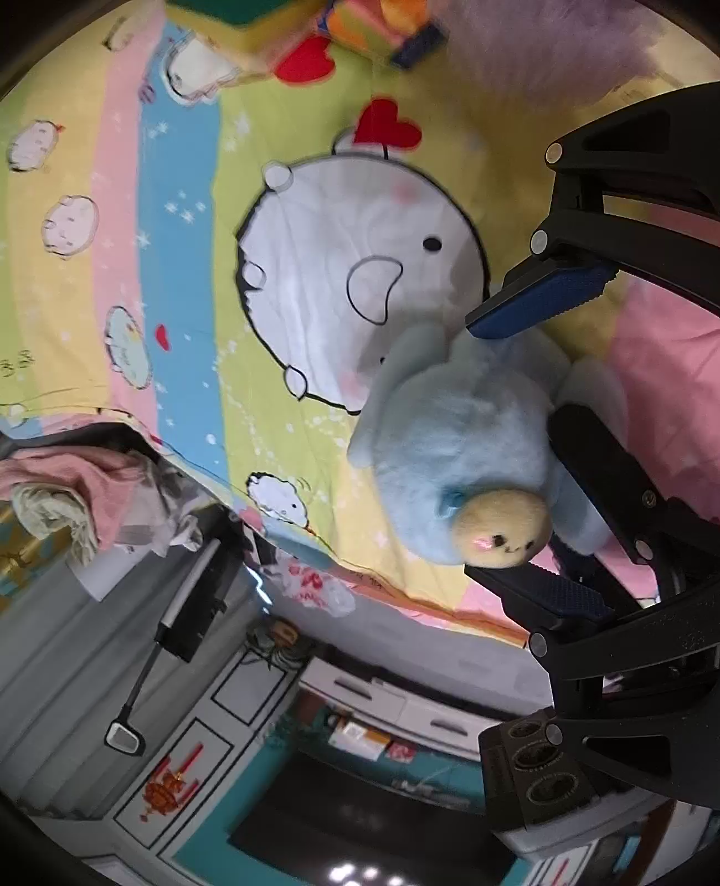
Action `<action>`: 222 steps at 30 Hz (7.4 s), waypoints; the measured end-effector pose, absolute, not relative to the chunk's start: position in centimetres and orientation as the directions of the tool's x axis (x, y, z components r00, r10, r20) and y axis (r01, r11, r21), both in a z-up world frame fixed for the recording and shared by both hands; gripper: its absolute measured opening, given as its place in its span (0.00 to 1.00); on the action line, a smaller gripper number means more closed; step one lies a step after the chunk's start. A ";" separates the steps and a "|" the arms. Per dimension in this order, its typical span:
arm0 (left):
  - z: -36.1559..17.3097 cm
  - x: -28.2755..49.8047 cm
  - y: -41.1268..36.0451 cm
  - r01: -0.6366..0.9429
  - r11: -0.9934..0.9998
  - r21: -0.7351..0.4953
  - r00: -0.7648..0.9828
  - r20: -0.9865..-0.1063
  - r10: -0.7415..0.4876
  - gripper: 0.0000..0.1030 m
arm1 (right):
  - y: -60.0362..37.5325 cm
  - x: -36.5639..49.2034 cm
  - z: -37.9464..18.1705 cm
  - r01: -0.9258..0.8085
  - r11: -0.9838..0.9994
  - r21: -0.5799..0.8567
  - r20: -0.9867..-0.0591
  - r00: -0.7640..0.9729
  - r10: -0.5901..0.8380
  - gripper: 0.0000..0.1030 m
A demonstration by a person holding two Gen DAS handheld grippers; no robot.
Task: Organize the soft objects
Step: 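Grasp the light-blue plush toy with the right gripper and lift, then carry the plush toy into the green-rimmed box and open the right gripper, then grasp the grey fuzzy cloth with the right gripper, then carry the grey cloth into the green-rimmed box and release it, then withdraw the right gripper from the box toward the purple mesh puff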
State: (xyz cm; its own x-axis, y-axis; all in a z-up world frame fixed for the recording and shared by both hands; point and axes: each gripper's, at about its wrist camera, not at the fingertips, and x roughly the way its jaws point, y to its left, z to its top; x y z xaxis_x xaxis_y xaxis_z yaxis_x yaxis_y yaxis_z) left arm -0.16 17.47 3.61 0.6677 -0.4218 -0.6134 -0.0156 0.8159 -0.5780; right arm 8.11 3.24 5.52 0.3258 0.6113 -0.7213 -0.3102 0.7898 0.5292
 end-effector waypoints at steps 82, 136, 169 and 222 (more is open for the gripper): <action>9.7 -5.6 -1.4 0.209 0.950 -0.234 0.679 -0.664 -0.313 0.86 | -27.5 -11.2 16.9 0.124 0.884 0.451 -0.479 0.869 0.123 1.00; 5.9 -6.2 14.6 -0.010 0.872 -0.490 0.603 -0.699 -0.386 0.86 | -7.8 -7.1 7.6 -0.235 0.904 0.357 -0.757 0.494 0.427 0.10; 5.1 -7.1 1.4 0.298 0.881 -0.368 0.489 -0.734 -0.472 0.30 | -12.7 -4.2 4.9 -0.122 0.805 0.581 -0.707 0.415 0.573 0.27; 10.4 -4.5 -27.6 0.717 0.619 -0.320 0.310 -0.649 -0.695 0.58 | -43.1 -14.9 10.2 0.568 0.626 0.534 -0.637 0.757 -0.144 0.27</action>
State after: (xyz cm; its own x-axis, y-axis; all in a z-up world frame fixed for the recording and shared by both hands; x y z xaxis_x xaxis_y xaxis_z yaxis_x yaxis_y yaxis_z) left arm -4.48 -27.57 10.40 0.3096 -0.6948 -0.6491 0.7174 0.6187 -0.3201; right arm -14.87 -43.10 10.24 0.7574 -0.1442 -0.6368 0.5681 0.6264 0.5338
